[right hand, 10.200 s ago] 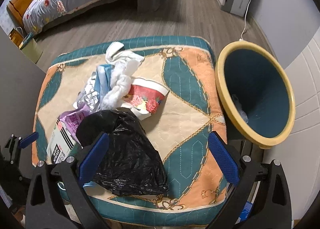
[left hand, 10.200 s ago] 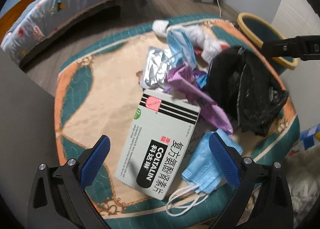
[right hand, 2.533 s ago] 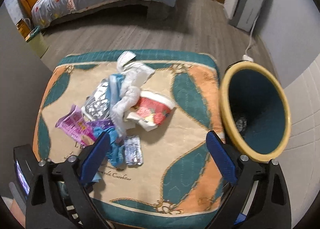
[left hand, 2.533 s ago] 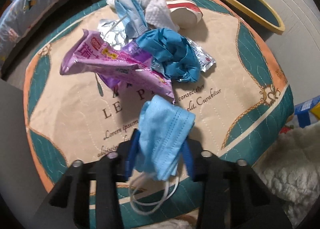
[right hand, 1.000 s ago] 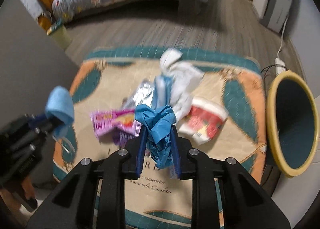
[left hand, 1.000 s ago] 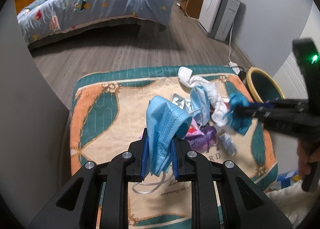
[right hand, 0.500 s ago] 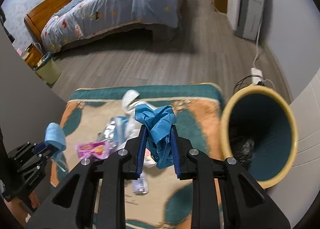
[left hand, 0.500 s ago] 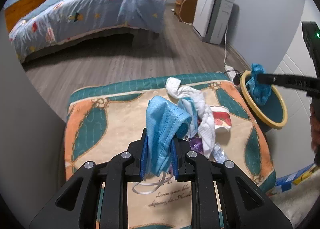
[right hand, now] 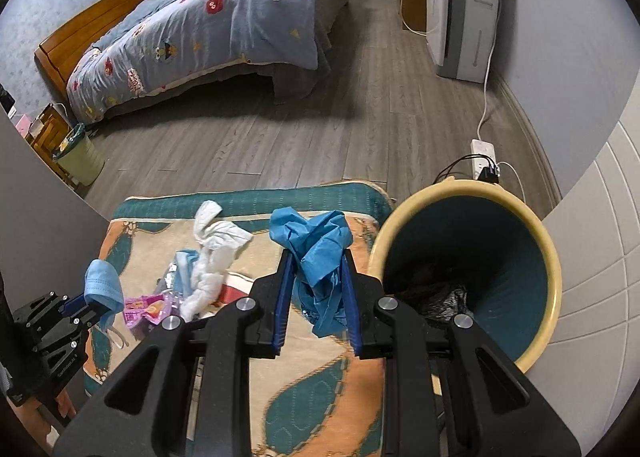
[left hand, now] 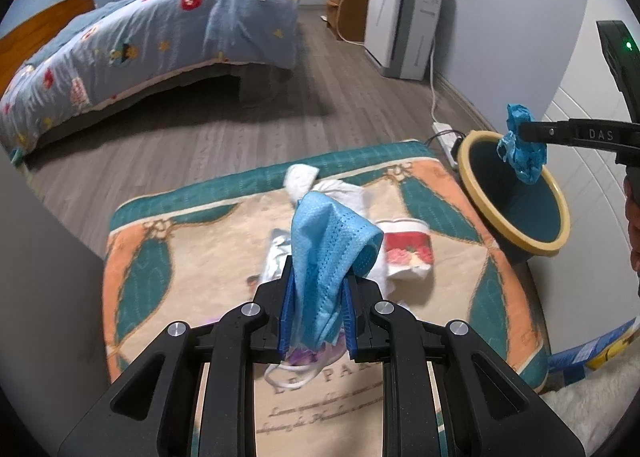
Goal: Collect trash
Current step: 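Carry the blue glove toward the wastebasket with the right tool while the left tool holds the mask, then open the right tool over the wastebasket dropping the glove while the left tool drops the mask in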
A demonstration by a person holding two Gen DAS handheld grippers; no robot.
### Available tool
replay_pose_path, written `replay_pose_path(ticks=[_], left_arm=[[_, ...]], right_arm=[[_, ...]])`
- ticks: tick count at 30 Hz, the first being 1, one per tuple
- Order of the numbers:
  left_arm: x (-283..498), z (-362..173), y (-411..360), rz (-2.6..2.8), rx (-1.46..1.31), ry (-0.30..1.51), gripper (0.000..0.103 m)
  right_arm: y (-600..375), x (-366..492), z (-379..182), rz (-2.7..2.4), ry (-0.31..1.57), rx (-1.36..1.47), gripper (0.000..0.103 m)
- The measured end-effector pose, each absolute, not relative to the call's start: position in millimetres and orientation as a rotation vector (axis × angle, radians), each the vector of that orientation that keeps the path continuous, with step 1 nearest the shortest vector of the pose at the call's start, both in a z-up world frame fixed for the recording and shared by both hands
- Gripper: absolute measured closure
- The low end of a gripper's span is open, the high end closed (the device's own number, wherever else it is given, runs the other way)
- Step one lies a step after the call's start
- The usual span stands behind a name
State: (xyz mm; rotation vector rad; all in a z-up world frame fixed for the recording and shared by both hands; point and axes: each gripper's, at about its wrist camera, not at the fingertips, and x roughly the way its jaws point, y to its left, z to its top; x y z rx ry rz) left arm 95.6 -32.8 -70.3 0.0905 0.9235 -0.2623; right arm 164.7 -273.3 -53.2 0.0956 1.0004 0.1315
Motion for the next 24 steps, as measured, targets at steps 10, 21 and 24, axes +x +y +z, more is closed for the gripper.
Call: replay_pose_path(ticks=[10,21,24], left_arm=[[105.4,-71.6,-85.0,-0.331,0.118,0.912,0.082],[107.0,-76.8,-124.4,-0.397,0.154,0.924,0.082],[103.1,-72.9,-129.0,-0.421,0.143,0.916,0.082]], right_arm=[[-324.3,165.7,-54.3,0.07,0.996,0.129,0.08],[-367.4,163.4,-51.8,-0.02,0.978,0.123,0.08],[-380.4,161.3,-44.3,-0.056,0.957,0.085,0.08]])
